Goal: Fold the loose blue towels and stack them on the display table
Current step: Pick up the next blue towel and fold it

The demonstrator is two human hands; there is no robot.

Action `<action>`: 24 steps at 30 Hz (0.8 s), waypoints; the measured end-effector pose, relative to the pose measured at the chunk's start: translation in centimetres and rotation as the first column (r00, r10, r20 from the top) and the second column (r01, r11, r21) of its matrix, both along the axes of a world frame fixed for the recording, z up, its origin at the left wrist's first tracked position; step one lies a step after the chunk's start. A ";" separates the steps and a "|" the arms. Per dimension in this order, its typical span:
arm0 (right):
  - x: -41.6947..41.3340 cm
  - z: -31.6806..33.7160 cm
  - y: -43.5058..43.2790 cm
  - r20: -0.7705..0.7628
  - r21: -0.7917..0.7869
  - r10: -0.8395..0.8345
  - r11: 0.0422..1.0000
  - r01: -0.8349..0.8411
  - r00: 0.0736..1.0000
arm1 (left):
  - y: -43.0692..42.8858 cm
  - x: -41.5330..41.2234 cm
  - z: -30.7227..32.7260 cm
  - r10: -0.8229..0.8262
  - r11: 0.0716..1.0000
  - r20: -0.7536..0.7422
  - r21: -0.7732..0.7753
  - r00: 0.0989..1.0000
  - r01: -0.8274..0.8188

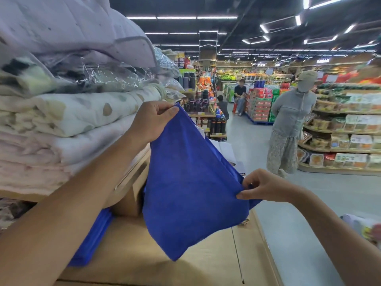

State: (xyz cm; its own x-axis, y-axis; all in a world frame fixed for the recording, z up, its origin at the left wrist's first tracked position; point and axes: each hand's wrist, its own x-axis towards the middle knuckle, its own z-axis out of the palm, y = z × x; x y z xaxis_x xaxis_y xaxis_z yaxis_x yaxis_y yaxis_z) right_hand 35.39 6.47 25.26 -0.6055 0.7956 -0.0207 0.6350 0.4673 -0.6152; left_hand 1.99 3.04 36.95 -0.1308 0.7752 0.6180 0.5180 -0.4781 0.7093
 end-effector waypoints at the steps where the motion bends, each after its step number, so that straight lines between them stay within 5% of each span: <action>1: 0.5 0.0 0.0 0.010 0.015 -0.022 1.000 0.022 1.000 | 0.0 -0.1 0.1 0.003 1.000 0.006 0.008 1.000 -0.003; 15: 5.1 2.4 -1.2 -0.194 0.415 -0.227 0.863 0.289 0.954 | -4.9 -1.0 -4.6 0.145 0.984 0.067 0.092 0.987 -0.151; 20: 5.5 3.5 -3.7 -0.457 0.239 -0.093 0.945 0.223 0.884 | -10.3 -1.6 -6.6 0.208 0.935 0.141 0.261 0.968 -0.239; 24: 5.5 3.4 -5.9 -0.492 0.254 -0.035 0.950 0.182 0.870 | -13.9 -3.1 -9.0 0.264 0.888 0.198 0.333 0.944 -0.318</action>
